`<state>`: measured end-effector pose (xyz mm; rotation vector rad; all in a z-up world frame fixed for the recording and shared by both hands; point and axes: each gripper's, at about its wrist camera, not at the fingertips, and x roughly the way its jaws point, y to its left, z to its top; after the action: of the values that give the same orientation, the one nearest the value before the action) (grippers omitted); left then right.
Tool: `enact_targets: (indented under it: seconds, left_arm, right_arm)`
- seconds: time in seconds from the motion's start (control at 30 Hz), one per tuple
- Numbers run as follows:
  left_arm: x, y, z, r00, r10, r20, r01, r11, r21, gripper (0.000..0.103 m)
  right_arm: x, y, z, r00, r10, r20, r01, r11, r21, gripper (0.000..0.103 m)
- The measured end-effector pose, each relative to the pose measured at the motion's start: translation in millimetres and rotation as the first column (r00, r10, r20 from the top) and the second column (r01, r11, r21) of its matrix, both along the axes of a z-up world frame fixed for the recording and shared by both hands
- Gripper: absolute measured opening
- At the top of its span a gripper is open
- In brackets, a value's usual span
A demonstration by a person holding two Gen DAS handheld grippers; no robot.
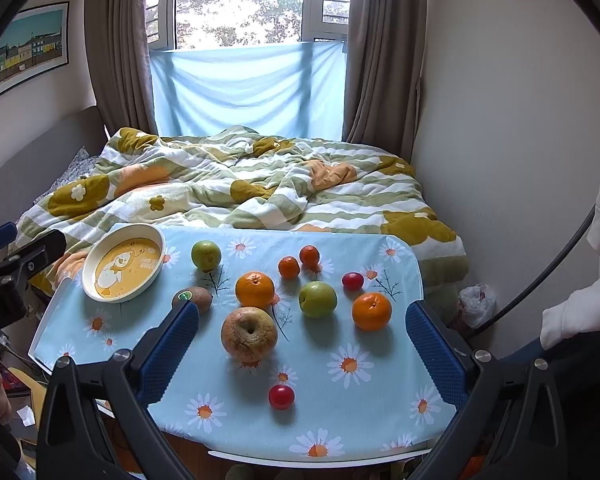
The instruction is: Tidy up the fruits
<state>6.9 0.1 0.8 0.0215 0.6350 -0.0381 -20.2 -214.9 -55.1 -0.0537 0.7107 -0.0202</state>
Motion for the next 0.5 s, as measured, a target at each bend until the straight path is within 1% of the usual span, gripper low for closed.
enact_targets:
  seconds: [0.5]
  left_arm:
    - [0.0,6.1,2.2,1.0,0.014,0.007,-0.014,1.0,0.001,0.103]
  right_arm:
    - [-1.2,2.2,1.9,1.0,-0.002,-0.002,0.002,1.0,0.006,0.103]
